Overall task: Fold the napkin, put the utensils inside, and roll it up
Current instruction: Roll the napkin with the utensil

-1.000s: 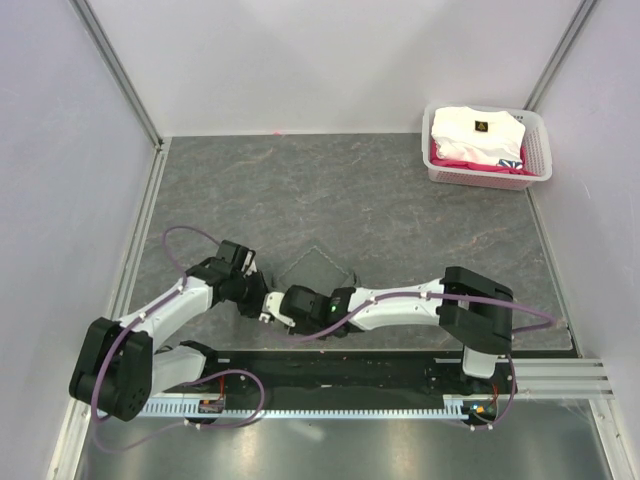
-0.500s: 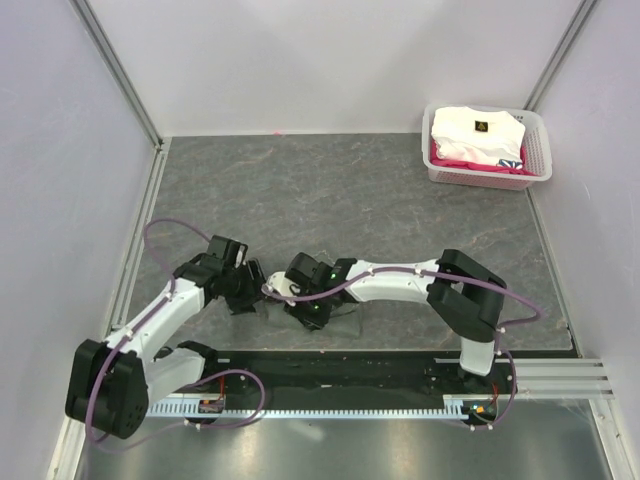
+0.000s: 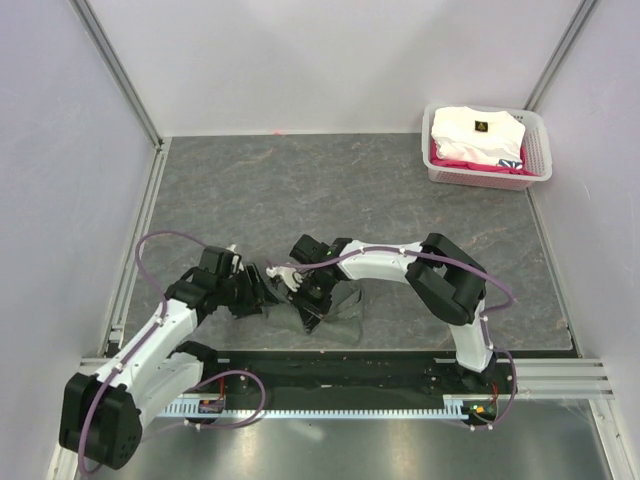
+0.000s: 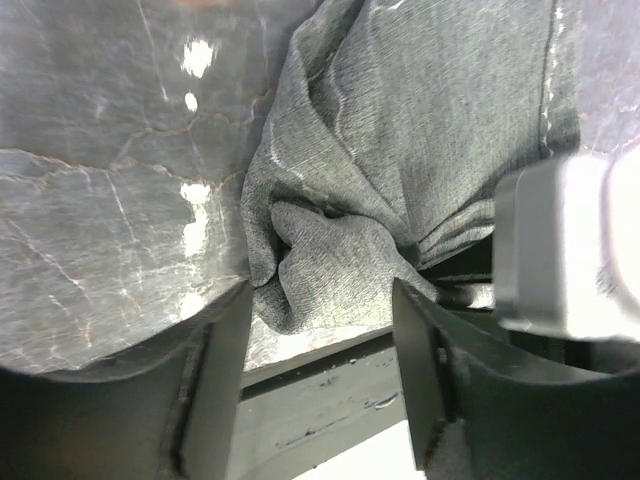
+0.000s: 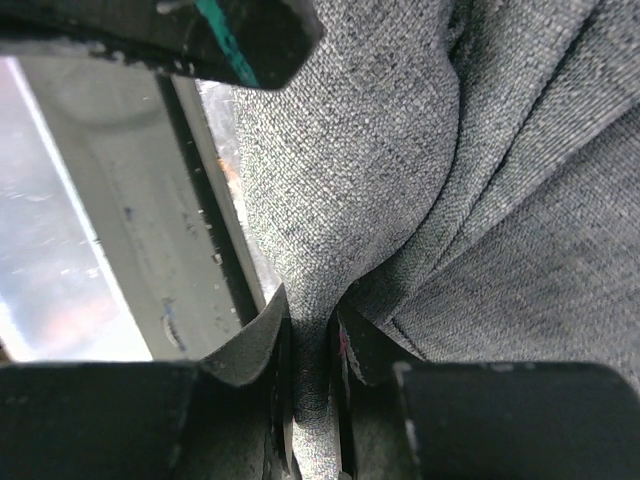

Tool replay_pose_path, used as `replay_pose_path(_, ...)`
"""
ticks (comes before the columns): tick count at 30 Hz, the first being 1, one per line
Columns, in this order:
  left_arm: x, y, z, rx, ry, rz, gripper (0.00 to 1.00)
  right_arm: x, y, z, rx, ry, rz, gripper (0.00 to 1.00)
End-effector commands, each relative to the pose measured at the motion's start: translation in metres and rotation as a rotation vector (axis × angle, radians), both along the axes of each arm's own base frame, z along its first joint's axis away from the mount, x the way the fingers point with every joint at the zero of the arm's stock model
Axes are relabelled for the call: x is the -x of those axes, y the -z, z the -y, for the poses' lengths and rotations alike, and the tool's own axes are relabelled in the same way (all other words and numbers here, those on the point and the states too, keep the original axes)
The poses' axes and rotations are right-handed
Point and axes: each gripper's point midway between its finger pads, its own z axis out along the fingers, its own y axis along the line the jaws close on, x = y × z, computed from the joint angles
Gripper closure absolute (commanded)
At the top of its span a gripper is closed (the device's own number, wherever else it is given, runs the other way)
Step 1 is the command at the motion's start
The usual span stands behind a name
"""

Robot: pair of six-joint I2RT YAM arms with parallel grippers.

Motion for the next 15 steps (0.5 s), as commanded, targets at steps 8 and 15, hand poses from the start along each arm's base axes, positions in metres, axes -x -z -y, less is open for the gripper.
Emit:
replay_pose_path(8,-0.006,0.014,0.008,0.023,0.003,-0.032,0.49,0.028,0.051,0.050,0.224,-0.017,-0.198,0.81)
replay_pose_path(15,-0.008,0.024,0.009,0.023,0.006,-0.047,0.57,0.020,0.049,0.049,0.213,-0.007,-0.195,0.81)
